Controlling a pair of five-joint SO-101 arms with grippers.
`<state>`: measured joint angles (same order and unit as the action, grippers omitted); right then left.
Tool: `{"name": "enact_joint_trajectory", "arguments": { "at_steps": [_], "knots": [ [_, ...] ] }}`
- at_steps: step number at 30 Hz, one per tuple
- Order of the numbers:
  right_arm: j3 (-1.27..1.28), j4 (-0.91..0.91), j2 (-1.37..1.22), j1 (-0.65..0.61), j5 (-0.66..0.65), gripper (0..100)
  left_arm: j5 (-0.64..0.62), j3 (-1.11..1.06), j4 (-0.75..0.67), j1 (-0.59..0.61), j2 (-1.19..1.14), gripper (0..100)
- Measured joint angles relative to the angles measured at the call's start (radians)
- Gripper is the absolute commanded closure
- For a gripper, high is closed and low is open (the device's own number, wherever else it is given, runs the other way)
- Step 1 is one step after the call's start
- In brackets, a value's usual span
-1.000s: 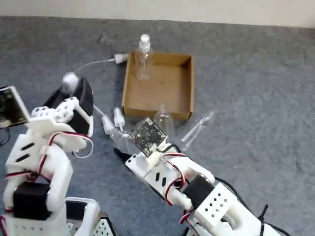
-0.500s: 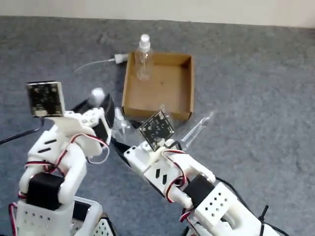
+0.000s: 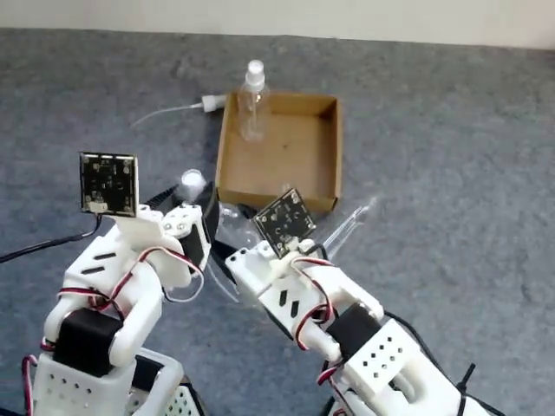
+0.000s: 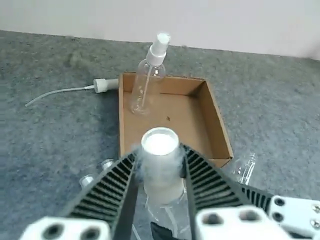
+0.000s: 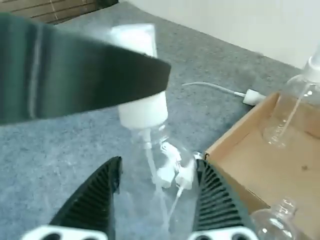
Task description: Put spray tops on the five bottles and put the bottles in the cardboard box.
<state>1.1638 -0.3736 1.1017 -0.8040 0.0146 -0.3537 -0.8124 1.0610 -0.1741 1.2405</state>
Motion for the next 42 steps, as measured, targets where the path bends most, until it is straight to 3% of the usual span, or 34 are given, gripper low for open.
{"name": "enact_joint_trajectory", "arguments": {
  "at_steps": [13, 19, 25, 29, 36, 42],
  "knots": [
    [-0.137, 0.0, -0.201, 0.006, 0.052, 99.5, 0.049, -0.087, -0.025, -0.043, 0.002, 99],
    [-0.141, -0.002, -0.206, 0.025, 0.054, 99.5, 0.049, -0.107, -0.031, -0.017, 0.003, 86],
    [-0.178, 0.0, -0.203, 0.083, 0.055, 99.5, 0.052, -0.12, -0.026, -0.003, 0.0, 86],
    [-0.204, 0.0, -0.203, 0.087, 0.057, 99.5, 0.052, -0.089, -0.023, 0.044, 0.0, 85],
    [-0.221, 0.006, -0.201, 0.21, 0.058, 99.5, 0.06, -0.078, -0.021, 0.157, -0.014, 84],
    [-0.399, -0.015, -0.29, 0.245, 0.064, 99.5, 0.199, -0.149, -0.034, 0.135, -0.014, 83]
  ]
}}
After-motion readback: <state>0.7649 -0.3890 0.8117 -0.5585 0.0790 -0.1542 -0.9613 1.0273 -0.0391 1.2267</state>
